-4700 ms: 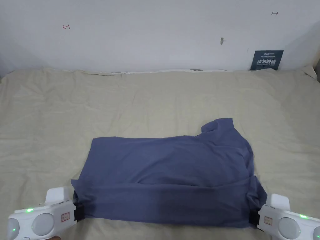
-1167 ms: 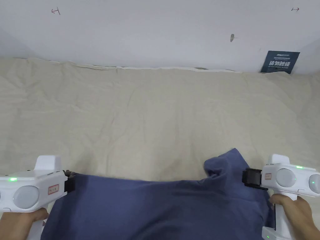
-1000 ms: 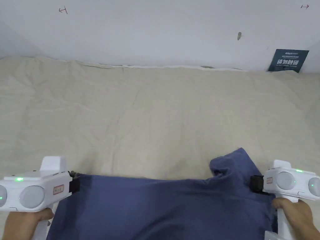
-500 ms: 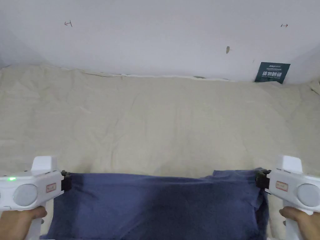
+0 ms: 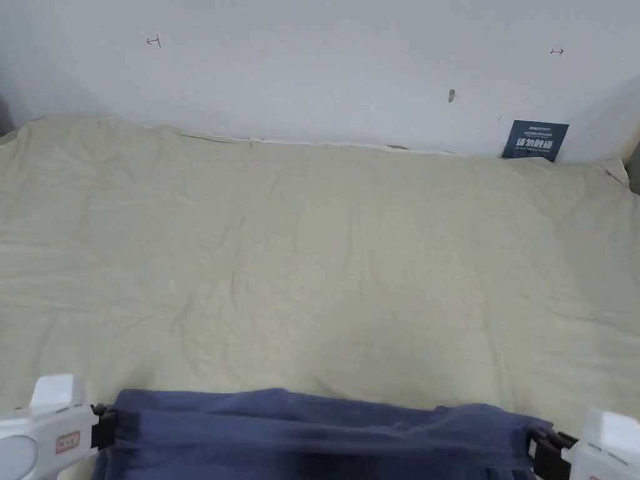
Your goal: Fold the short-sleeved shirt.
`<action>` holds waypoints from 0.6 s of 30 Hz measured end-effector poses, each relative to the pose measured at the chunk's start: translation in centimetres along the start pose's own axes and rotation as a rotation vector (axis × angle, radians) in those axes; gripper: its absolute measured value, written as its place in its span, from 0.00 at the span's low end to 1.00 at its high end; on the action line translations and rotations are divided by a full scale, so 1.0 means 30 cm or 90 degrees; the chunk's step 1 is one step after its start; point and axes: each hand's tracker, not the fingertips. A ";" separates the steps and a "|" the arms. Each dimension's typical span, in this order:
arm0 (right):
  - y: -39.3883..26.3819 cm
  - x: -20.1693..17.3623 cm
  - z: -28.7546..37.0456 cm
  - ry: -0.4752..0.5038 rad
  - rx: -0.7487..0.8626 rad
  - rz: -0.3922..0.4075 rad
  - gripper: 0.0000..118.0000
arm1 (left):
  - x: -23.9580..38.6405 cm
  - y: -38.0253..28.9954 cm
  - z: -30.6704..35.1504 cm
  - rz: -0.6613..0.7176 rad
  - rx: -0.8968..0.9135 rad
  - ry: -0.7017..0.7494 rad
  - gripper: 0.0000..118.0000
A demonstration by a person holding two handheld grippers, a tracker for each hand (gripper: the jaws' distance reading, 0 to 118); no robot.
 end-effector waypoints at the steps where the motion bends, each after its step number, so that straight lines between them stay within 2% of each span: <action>1: -0.029 0.009 -0.014 -0.007 -0.006 -0.001 0.02 | -0.007 -0.024 -0.014 -0.001 -0.008 -0.001 0.02; 7: -0.180 0.030 -0.108 -0.049 -0.054 -0.054 0.02 | -0.015 -0.115 -0.094 -0.026 -0.046 0.026 0.02; 12: -0.185 -0.010 -0.105 -0.068 -0.057 -0.063 0.02 | -0.004 -0.092 -0.114 -0.043 -0.050 0.047 0.03; 13: -0.174 -0.019 -0.093 -0.067 -0.051 -0.065 0.04 | -0.003 -0.084 -0.106 -0.043 -0.049 0.047 0.10; 14: -0.155 -0.032 -0.075 -0.068 -0.040 -0.065 0.13 | 0.000 -0.069 -0.093 -0.040 -0.048 0.047 0.22; 15: -0.134 -0.062 -0.037 -0.075 -0.026 -0.062 0.26 | 0.000 -0.052 -0.075 -0.028 -0.042 0.041 0.45; 16: -0.103 -0.085 -0.007 -0.079 0.003 -0.051 0.47 | 0.005 -0.029 -0.054 -0.014 -0.027 0.019 0.76; 17: -0.068 -0.109 0.024 -0.073 0.037 -0.041 0.62 | 0.017 -0.005 -0.026 -0.006 -0.002 0.001 0.93; 18: -0.038 -0.131 0.051 -0.067 0.070 -0.031 0.74 | 0.032 0.017 0.006 0.000 0.027 -0.006 1.00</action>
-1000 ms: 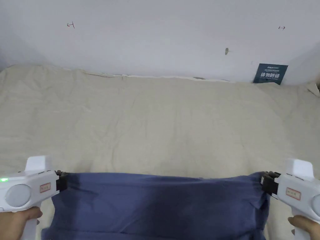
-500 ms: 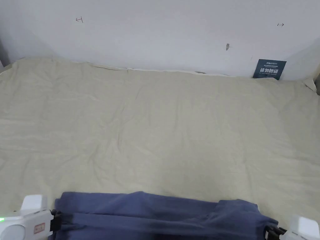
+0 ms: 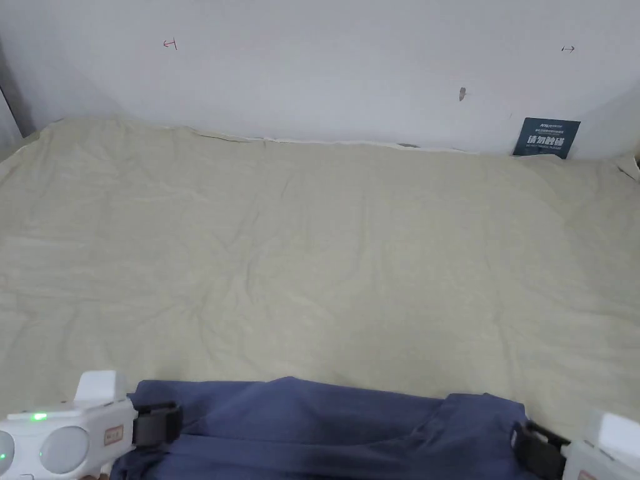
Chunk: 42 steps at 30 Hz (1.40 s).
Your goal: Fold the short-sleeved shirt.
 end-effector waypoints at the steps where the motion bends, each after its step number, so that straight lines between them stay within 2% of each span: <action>1: 0.041 -0.016 0.036 0.005 0.034 0.010 0.87 | 0.019 0.033 0.040 0.002 0.043 -0.007 1.00; 2: 0.083 -0.044 0.072 0.010 0.071 0.019 0.90 | 0.040 0.070 0.080 0.000 0.085 -0.015 0.98; 7: 0.240 -0.151 0.222 0.033 0.251 0.059 0.90 | 0.174 0.202 0.259 -0.029 0.256 -0.023 0.98; 10: 0.286 -0.204 0.282 0.026 0.342 0.095 0.91 | 0.250 0.240 0.343 -0.059 0.367 -0.008 0.98; 12: 0.297 -0.245 0.310 -0.004 0.387 0.116 0.91 | 0.292 0.249 0.376 -0.077 0.433 0.002 0.97; 14: 0.294 -0.274 0.327 -0.023 0.415 0.138 0.90 | 0.328 0.249 0.398 -0.093 0.472 0.012 0.92; 15: 0.291 -0.287 0.331 -0.026 0.421 0.143 0.87 | 0.342 0.247 0.403 -0.100 0.484 0.017 0.87; 18: 0.272 -0.322 0.364 -0.023 0.437 0.151 0.55 | 0.368 0.223 0.407 -0.122 0.505 0.015 0.54; 19: 0.265 -0.329 0.368 -0.025 0.441 0.152 0.48 | 0.376 0.218 0.402 -0.132 0.508 0.014 0.47; 20: 0.260 -0.335 0.370 -0.027 0.441 0.153 0.48 | 0.383 0.210 0.399 -0.139 0.507 0.015 0.47; 22: 0.261 -0.338 0.364 -0.024 0.441 0.159 0.02 | 0.391 0.198 0.392 -0.150 0.494 0.018 0.01; 24: 0.252 -0.337 0.367 -0.020 0.442 0.149 0.01 | 0.379 0.192 0.389 -0.149 0.480 -0.020 0.00; 37: 0.262 -0.368 0.356 -0.020 0.435 0.151 0.01 | 0.340 0.222 0.369 -0.124 0.460 -0.034 0.00; 40: 0.263 -0.386 0.353 -0.019 0.432 0.156 0.01 | 0.278 0.253 0.345 -0.063 0.392 -0.118 0.00; 42: 0.268 -0.390 0.347 -0.016 0.429 0.161 0.01 | 0.207 0.273 0.313 -0.006 0.318 -0.206 0.00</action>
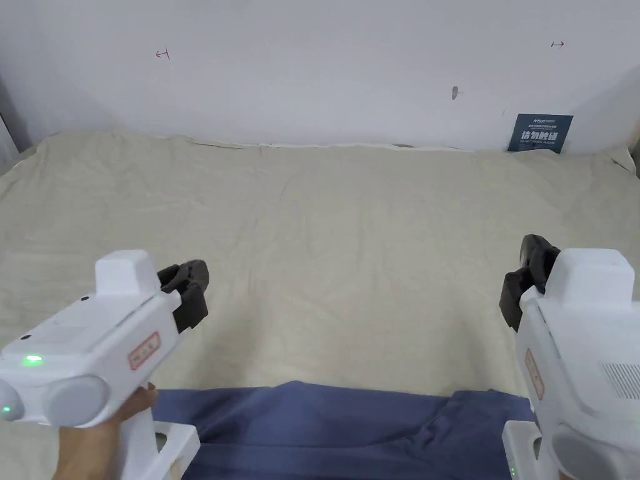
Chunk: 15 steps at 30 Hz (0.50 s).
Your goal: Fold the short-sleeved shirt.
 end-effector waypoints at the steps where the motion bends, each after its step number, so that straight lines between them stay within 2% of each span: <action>1: -0.001 -0.006 -0.003 0.001 -0.002 0.002 0.01 | -0.044 0.003 -0.008 0.046 -0.032 -0.022 0.00; 3: -0.009 -0.006 -0.017 0.004 -0.007 0.006 0.01 | -0.143 -0.006 -0.027 0.129 -0.100 -0.071 0.00; 5: -0.018 -0.012 -0.027 0.008 -0.015 0.008 0.01 | -0.229 -0.032 -0.035 0.193 -0.134 -0.076 0.00; 11: -0.044 -0.032 -0.039 0.012 -0.036 0.022 0.01 | -0.506 -0.152 -0.057 0.238 -0.269 -0.053 0.00; 15: -0.066 -0.044 -0.055 0.012 -0.052 0.038 0.01 | -0.621 -0.241 -0.044 0.270 -0.304 -0.040 0.02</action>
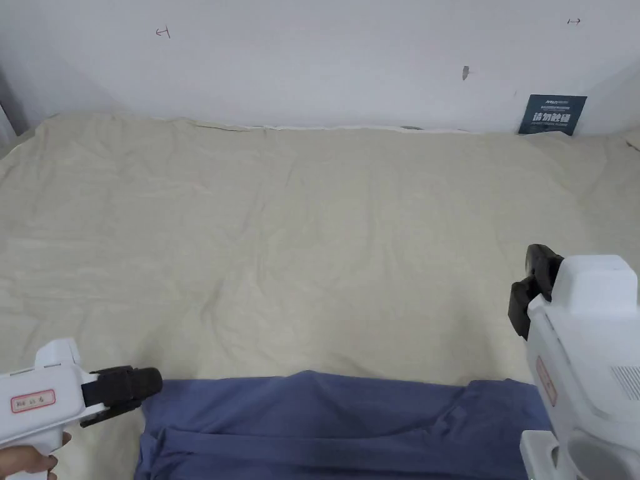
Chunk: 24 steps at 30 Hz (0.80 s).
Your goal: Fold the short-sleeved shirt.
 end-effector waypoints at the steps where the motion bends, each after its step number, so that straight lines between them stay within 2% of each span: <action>1: -0.007 0.002 -0.007 0.001 -0.005 0.001 0.01 | -0.036 -0.004 -0.008 0.004 -0.006 -0.010 0.04; 2: -0.012 -0.002 -0.014 0.003 -0.009 0.002 0.01 | -0.039 -0.041 -0.009 0.006 -0.007 -0.015 0.09; 3: -0.016 -0.007 -0.019 0.004 -0.011 0.003 0.01 | -0.055 -0.047 -0.017 0.009 -0.011 -0.021 0.21; 4: -0.021 -0.013 -0.024 0.004 -0.015 0.004 0.01 | -0.076 -0.049 -0.032 0.017 -0.021 -0.023 0.51; 5: -0.026 -0.019 -0.029 0.005 -0.018 0.007 0.01 | -0.091 -0.053 -0.050 0.025 -0.027 -0.021 0.73; 6: -0.028 -0.025 -0.034 0.007 -0.021 0.009 0.01 | -0.122 -0.054 -0.070 0.031 -0.036 -0.021 0.89; 7: -0.030 -0.033 -0.039 0.008 -0.024 0.011 0.01 | -0.139 -0.057 -0.090 0.040 -0.046 -0.019 0.95; 13: -0.045 -0.062 -0.049 0.017 -0.038 0.015 0.01 | -0.208 -0.080 -0.170 0.067 -0.060 -0.007 0.89; 14: -0.047 -0.064 -0.051 0.018 -0.040 0.015 0.01 | -0.177 -0.090 -0.174 0.072 -0.067 -0.007 0.84; 16: -0.048 -0.066 -0.051 0.019 -0.045 0.014 0.01 | -0.166 -0.112 -0.196 0.076 -0.081 -0.009 0.65; 17: -0.049 -0.066 -0.050 0.019 -0.047 0.013 0.01 | -0.159 -0.127 -0.209 0.073 -0.083 -0.004 0.61; 18: -0.049 -0.065 -0.050 0.018 -0.048 0.013 0.01 | -0.063 -0.182 -0.186 0.049 -0.067 0.026 0.58; 20: -0.050 -0.060 -0.048 0.016 -0.050 0.014 0.01 | -0.015 -0.213 -0.174 0.045 -0.054 0.016 0.52; 22: -0.053 -0.053 -0.048 0.015 -0.052 0.011 0.01 | -0.064 -0.195 -0.178 0.052 -0.050 0.021 0.43; 23: -0.054 -0.050 -0.050 0.015 -0.054 0.008 0.01 | -0.077 -0.193 -0.181 0.051 -0.047 0.029 0.43; 24: -0.053 -0.051 -0.046 0.014 -0.055 0.006 0.01 | -0.075 -0.199 -0.188 0.048 -0.048 0.035 0.29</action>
